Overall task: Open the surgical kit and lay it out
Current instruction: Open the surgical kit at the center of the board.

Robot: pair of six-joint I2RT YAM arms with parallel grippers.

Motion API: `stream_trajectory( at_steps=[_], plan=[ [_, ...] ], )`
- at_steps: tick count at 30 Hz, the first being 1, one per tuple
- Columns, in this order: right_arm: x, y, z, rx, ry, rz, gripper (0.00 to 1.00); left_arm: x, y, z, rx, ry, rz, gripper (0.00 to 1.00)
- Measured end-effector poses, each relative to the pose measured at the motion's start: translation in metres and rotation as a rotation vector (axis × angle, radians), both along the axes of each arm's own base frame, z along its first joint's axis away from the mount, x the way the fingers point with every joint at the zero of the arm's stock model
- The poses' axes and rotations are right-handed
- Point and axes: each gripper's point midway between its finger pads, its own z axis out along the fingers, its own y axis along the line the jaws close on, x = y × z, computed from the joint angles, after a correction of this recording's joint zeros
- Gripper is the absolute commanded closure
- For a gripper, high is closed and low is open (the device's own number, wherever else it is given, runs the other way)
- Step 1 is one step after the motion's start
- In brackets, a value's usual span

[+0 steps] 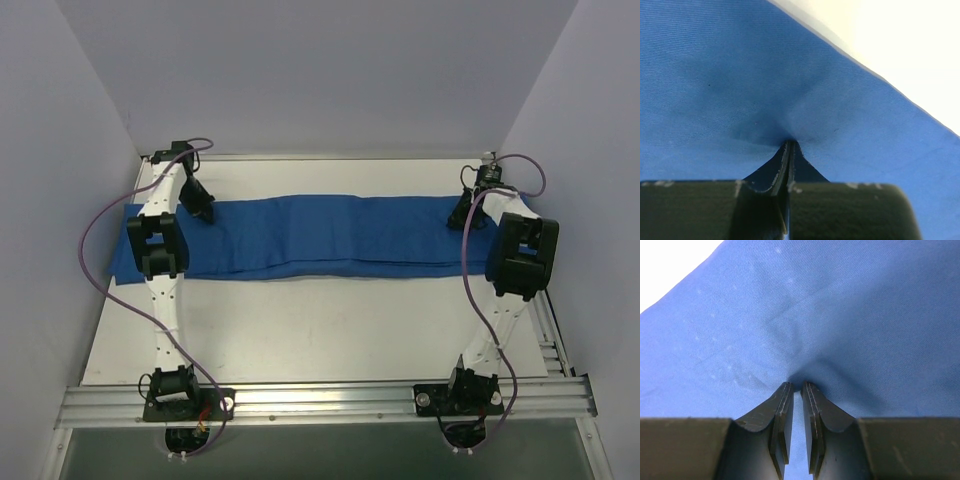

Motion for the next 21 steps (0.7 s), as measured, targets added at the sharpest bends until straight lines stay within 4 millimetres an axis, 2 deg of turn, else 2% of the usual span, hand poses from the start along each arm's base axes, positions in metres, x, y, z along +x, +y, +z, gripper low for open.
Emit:
stream_trajectory(
  at_steps=[11, 18, 21],
  plan=[
    [-0.003, -0.001, 0.0, -0.018, -0.054, -0.003, 0.83, -0.032, 0.009, -0.002, -0.042, 0.059, 0.05, 0.98],
    [-0.017, -0.005, -0.002, -0.023, -0.073, -0.017, 0.84, -0.043, 0.01, -0.003, -0.051, 0.085, 0.045, 0.98],
    [-0.025, -0.014, 0.0, -0.024, -0.071, -0.04, 0.84, -0.046, 0.01, -0.003, -0.06, 0.089, 0.032, 0.98]
  ],
)
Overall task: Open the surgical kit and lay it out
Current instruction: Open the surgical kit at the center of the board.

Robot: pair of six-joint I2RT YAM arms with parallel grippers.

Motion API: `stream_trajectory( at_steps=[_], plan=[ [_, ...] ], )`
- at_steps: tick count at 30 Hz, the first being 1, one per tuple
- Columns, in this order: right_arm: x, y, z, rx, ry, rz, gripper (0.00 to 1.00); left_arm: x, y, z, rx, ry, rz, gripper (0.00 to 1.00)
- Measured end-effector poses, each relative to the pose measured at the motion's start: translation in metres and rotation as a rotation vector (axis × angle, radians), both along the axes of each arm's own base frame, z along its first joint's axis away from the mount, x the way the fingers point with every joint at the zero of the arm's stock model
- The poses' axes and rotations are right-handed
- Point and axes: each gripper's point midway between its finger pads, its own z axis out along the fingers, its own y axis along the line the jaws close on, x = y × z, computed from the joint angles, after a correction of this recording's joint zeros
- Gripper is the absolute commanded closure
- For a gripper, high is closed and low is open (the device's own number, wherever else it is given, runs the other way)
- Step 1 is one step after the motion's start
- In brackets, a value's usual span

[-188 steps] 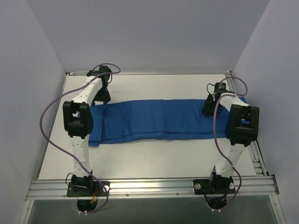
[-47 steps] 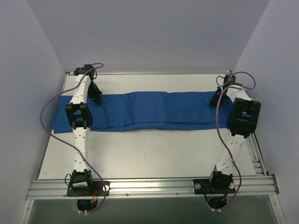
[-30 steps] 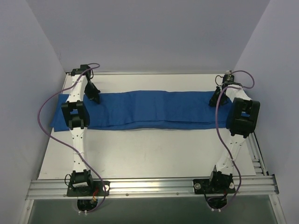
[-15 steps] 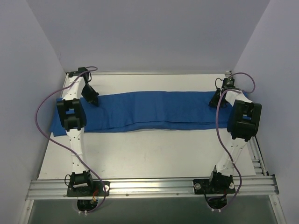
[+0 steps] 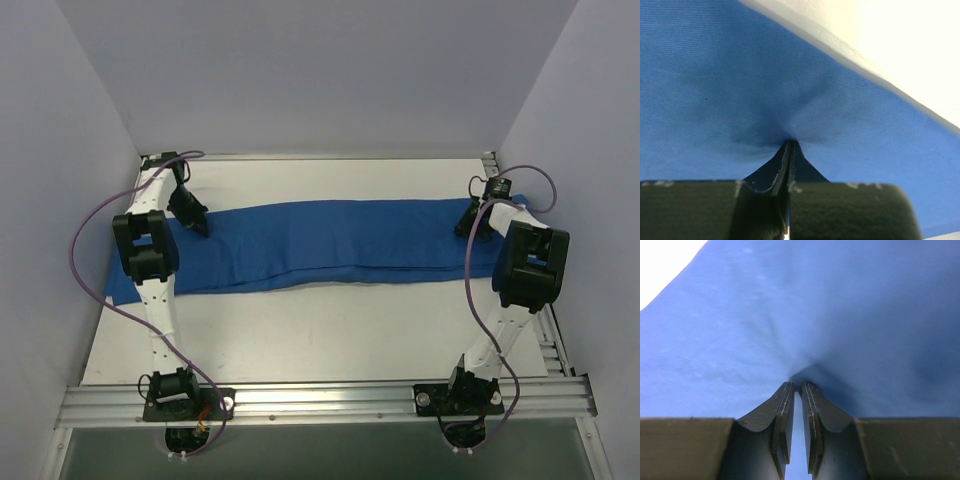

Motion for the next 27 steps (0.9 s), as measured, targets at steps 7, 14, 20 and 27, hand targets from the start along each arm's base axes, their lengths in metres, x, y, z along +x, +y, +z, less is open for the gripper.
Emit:
stream_trajectory(
  at_steps=[7, 14, 20, 27],
  plan=[
    [-0.027, -0.022, 0.002, -0.022, 0.045, -0.065, 0.81, -0.001, 0.0, 0.001, -0.005, -0.001, -0.023, 0.98],
    [-0.06, -0.015, 0.008, 0.01, 0.147, -0.091, 0.52, -0.014, 0.002, 0.004, 0.015, 0.018, -0.034, 0.71],
    [-0.105, 0.017, 0.027, 0.131, 0.13, -0.156, 0.35, -0.035, -0.004, 0.011, 0.044, 0.05, -0.055, 0.64],
    [-0.135, 0.047, 0.032, 0.245, 0.105, -0.193, 0.41, -0.042, -0.037, 0.038, 0.038, 0.002, -0.13, 0.64]
  ],
)
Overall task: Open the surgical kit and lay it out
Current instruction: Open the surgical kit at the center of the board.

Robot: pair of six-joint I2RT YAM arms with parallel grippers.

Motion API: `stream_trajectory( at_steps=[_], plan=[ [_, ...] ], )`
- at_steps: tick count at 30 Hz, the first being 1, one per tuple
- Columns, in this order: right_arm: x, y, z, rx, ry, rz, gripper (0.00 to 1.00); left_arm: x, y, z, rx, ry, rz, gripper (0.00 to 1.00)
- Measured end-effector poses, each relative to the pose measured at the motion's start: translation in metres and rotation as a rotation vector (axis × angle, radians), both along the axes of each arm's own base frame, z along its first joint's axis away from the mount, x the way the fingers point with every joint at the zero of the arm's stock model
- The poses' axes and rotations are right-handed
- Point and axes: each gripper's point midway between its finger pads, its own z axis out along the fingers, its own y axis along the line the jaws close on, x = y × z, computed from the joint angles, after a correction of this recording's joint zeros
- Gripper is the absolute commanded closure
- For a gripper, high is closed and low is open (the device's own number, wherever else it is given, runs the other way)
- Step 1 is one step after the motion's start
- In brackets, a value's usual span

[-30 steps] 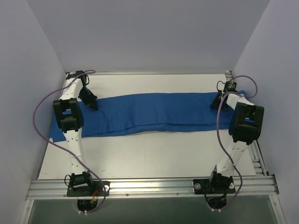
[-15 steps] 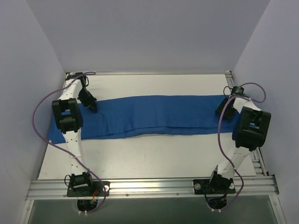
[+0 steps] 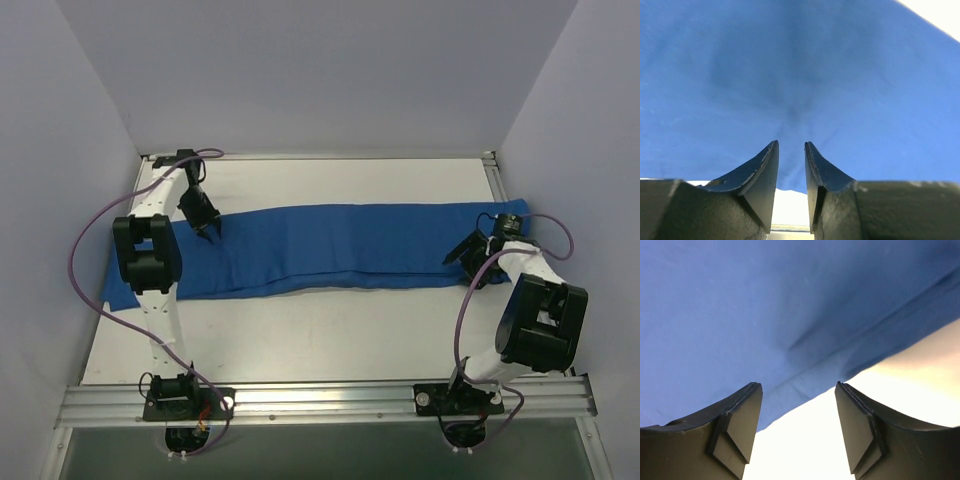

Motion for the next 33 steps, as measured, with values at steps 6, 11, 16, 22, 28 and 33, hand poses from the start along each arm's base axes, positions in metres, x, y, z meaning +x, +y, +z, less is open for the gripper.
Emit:
stream_trajectory(
  at_steps=[6, 11, 16, 22, 28, 33],
  plan=[
    [-0.011, 0.014, -0.013, 0.065, 0.009, -0.002, 0.51, 0.0, -0.007, 0.016, -0.016, -0.038, -0.024, 0.64],
    [0.004, 0.013, -0.011, 0.075, -0.046, -0.008, 0.53, -0.001, -0.007, 0.018, -0.02, -0.039, -0.026, 0.64],
    [0.007, 0.013, -0.022, 0.085, -0.03, -0.014, 0.55, -0.006, -0.008, 0.016, -0.026, -0.025, -0.029, 0.64],
    [0.011, 0.013, -0.024, 0.1, -0.035, -0.03, 0.65, -0.011, -0.009, 0.013, -0.034, -0.007, -0.03, 0.64],
    [0.014, 0.013, -0.024, 0.106, -0.027, -0.039, 1.0, -0.016, -0.021, 0.016, -0.034, -0.01, -0.059, 0.64],
    [0.037, 0.01, 0.003, 0.104, -0.066, -0.043, 1.0, -0.037, -0.036, 0.025, -0.051, 0.006, -0.088, 0.63]
  ],
)
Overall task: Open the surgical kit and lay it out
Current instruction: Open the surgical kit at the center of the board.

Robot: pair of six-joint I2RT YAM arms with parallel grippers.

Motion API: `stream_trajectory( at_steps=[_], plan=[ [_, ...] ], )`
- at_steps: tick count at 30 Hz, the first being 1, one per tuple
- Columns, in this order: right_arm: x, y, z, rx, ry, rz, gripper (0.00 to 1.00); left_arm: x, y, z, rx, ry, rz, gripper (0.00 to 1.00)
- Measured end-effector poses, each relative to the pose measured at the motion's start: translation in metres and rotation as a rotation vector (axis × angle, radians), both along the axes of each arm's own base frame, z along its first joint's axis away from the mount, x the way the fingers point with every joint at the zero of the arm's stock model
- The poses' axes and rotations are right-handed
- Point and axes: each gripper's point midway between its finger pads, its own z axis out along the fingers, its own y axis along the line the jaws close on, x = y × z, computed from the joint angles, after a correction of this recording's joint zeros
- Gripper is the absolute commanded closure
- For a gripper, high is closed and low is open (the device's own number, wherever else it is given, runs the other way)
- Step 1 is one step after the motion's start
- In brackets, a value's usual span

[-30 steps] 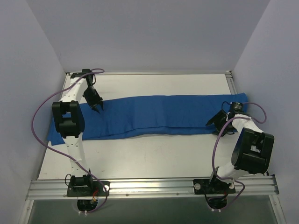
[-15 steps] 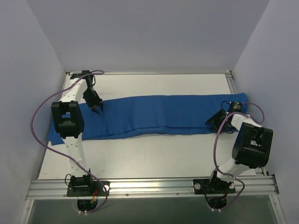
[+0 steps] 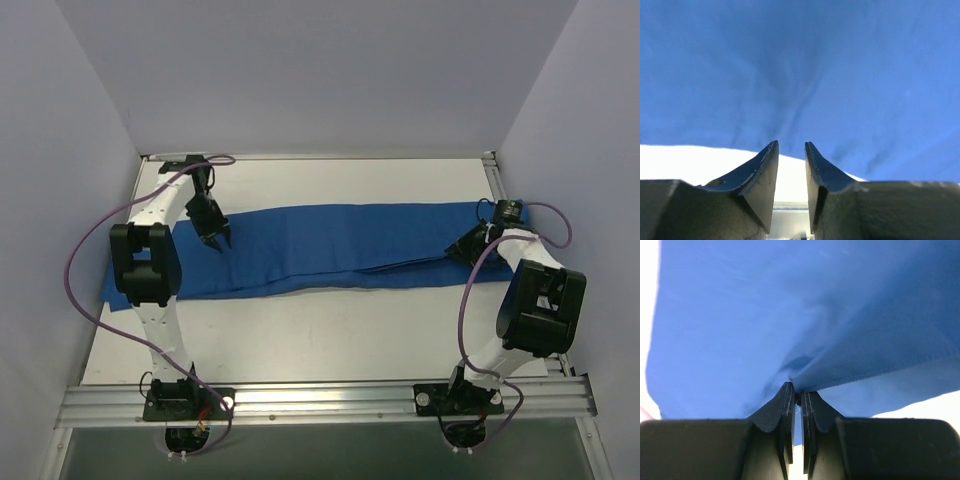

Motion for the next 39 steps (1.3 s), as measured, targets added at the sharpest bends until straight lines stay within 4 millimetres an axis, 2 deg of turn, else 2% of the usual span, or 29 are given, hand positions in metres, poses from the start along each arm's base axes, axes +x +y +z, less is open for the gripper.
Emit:
stream_trajectory(
  at_steps=[1, 5, 10, 16, 20, 24, 30, 39],
  plan=[
    [0.006, 0.0, 0.006, -0.001, -0.013, -0.001, 1.0, -0.005, -0.004, 0.002, -0.009, 0.003, -0.004, 0.57],
    [0.022, 0.003, 0.024, 0.005, -0.048, -0.011, 1.0, -0.037, -0.02, 0.0, -0.087, 0.057, 0.025, 0.55],
    [0.035, 0.014, 0.027, 0.02, -0.041, -0.004, 1.0, -0.073, -0.043, -0.014, -0.215, 0.152, 0.112, 0.54],
    [0.04, 0.018, 0.028, 0.024, -0.041, 0.003, 1.0, -0.096, -0.059, -0.021, -0.3, 0.195, 0.224, 0.51],
    [0.041, 0.019, 0.029, 0.026, -0.042, 0.005, 1.0, -0.099, -0.064, -0.016, -0.33, 0.172, 0.286, 0.48],
    [0.044, 0.021, 0.032, 0.023, -0.051, 0.02, 1.0, -0.091, -0.065, -0.015, -0.346, 0.125, 0.333, 0.48],
    [0.055, 0.031, 0.042, 0.012, -0.08, 0.061, 1.0, -0.087, -0.062, -0.024, -0.328, 0.1, 0.377, 0.48],
    [0.055, 0.032, 0.041, 0.012, -0.075, 0.074, 1.0, -0.092, -0.049, -0.041, -0.259, 0.101, 0.422, 0.48]
  ],
)
